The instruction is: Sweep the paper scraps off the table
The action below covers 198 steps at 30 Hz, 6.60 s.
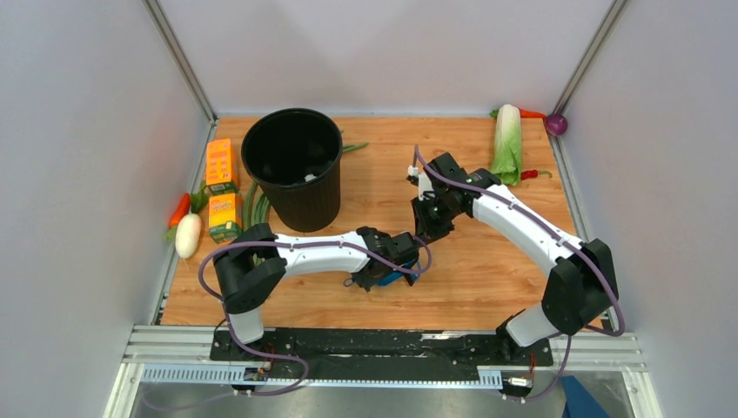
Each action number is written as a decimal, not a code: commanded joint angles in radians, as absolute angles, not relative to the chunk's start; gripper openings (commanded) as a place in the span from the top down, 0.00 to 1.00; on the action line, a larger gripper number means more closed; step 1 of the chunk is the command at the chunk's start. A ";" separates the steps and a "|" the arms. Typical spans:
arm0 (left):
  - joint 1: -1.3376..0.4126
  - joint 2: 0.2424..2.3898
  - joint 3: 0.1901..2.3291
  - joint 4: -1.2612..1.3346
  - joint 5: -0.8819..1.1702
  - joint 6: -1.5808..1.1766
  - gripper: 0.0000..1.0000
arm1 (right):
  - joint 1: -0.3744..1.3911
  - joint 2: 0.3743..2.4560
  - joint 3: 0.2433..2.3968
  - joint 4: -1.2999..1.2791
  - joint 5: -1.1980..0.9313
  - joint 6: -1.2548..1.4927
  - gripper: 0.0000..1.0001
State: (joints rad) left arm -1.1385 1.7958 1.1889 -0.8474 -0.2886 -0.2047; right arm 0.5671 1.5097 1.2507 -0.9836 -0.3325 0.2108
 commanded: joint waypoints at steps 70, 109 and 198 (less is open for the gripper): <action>-0.983 1.560 1.703 -1.081 -0.183 -0.417 1.00 | 0.557 1.101 1.284 -1.290 0.081 0.722 1.00; -0.382 1.378 1.723 -0.912 0.472 -0.729 1.00 | 0.558 1.147 1.246 -1.216 0.049 0.699 1.00; -0.965 1.465 1.606 -1.178 -0.006 -0.503 1.00 | 0.144 1.353 1.120 -1.032 -0.287 0.600 1.00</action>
